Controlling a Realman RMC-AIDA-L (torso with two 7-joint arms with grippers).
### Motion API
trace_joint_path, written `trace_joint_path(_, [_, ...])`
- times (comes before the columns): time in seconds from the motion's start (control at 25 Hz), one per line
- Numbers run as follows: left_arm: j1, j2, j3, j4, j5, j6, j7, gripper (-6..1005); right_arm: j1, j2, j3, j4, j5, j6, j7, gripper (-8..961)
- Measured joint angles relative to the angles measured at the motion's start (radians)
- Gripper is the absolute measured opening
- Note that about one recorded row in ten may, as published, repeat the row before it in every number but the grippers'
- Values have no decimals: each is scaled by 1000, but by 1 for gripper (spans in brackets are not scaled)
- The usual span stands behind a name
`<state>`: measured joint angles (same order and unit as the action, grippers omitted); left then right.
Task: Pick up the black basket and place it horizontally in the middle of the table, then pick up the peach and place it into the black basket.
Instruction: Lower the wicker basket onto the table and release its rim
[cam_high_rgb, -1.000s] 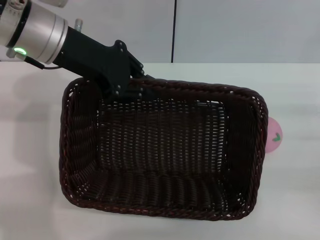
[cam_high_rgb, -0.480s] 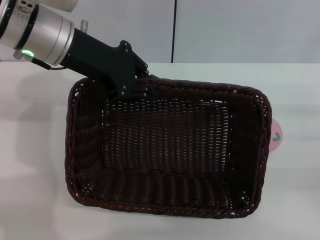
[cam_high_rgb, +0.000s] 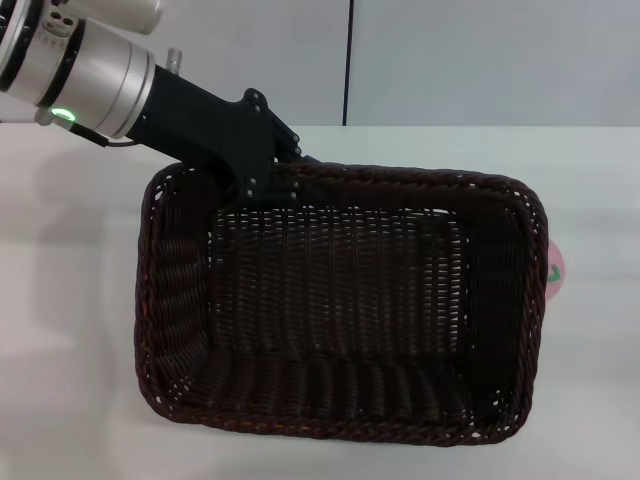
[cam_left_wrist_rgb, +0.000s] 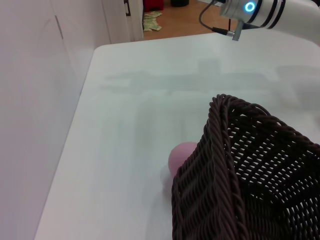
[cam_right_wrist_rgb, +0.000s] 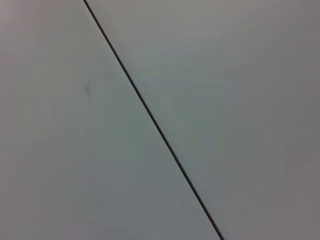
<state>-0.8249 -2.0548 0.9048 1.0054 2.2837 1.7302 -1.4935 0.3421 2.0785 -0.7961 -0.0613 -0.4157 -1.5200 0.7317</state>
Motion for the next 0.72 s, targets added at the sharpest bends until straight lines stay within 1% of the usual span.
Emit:
trace_joint_path(0.24, [3, -3, 7, -1, -5, -16, 3, 187, 3, 0, 0, 0, 0, 0, 0, 605])
trace_joint_path(0.48, [11, -9, 7, -1, -8, -59, 3, 298, 3, 2, 0, 0, 0, 0, 0, 608])
trace_joint_path(0.72, [21, -11, 7, -1, -38, -78, 13, 544, 2, 2, 0, 0, 0, 0, 0, 611])
